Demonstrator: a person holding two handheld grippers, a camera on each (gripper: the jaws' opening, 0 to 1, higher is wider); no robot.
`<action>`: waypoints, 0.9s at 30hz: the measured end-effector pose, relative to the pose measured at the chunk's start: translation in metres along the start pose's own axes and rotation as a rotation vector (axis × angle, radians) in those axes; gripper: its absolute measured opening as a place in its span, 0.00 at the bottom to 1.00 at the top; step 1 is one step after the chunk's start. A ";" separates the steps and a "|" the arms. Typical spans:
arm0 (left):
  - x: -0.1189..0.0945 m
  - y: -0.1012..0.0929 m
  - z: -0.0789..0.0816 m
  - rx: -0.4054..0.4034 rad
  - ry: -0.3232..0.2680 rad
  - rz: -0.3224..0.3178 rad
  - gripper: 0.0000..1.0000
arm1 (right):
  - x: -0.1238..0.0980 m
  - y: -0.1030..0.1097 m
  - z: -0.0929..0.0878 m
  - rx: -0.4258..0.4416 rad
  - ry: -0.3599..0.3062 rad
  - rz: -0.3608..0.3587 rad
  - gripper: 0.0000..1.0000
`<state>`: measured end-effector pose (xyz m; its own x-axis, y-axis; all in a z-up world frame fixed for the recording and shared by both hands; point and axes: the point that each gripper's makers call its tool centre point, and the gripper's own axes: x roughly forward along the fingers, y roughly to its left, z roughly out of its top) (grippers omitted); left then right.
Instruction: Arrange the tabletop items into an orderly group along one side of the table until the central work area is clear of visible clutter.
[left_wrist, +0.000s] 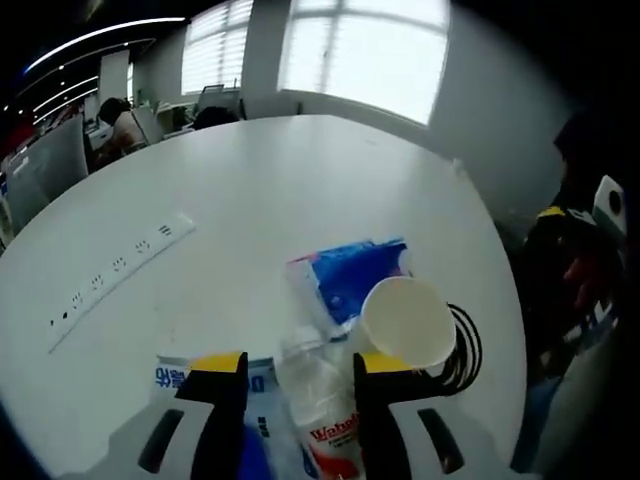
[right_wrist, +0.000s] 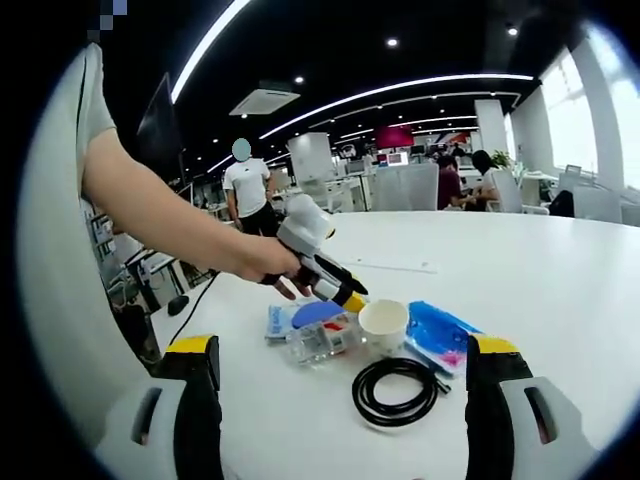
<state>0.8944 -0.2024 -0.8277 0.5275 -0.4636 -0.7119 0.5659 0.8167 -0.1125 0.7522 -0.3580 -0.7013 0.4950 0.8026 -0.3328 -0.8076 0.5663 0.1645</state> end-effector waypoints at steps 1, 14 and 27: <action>0.001 0.001 0.000 0.007 0.001 0.002 0.40 | 0.000 -0.001 0.000 0.001 0.000 -0.002 0.99; 0.012 0.006 -0.002 0.007 0.040 -0.010 0.35 | -0.002 -0.006 -0.001 0.004 0.001 -0.019 0.99; 0.027 0.003 -0.006 0.004 0.089 -0.035 0.28 | -0.005 -0.012 -0.003 0.006 0.007 -0.030 0.99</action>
<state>0.9064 -0.2105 -0.8510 0.4491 -0.4594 -0.7664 0.5858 0.7990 -0.1357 0.7582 -0.3689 -0.7046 0.5164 0.7841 -0.3443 -0.7905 0.5911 0.1604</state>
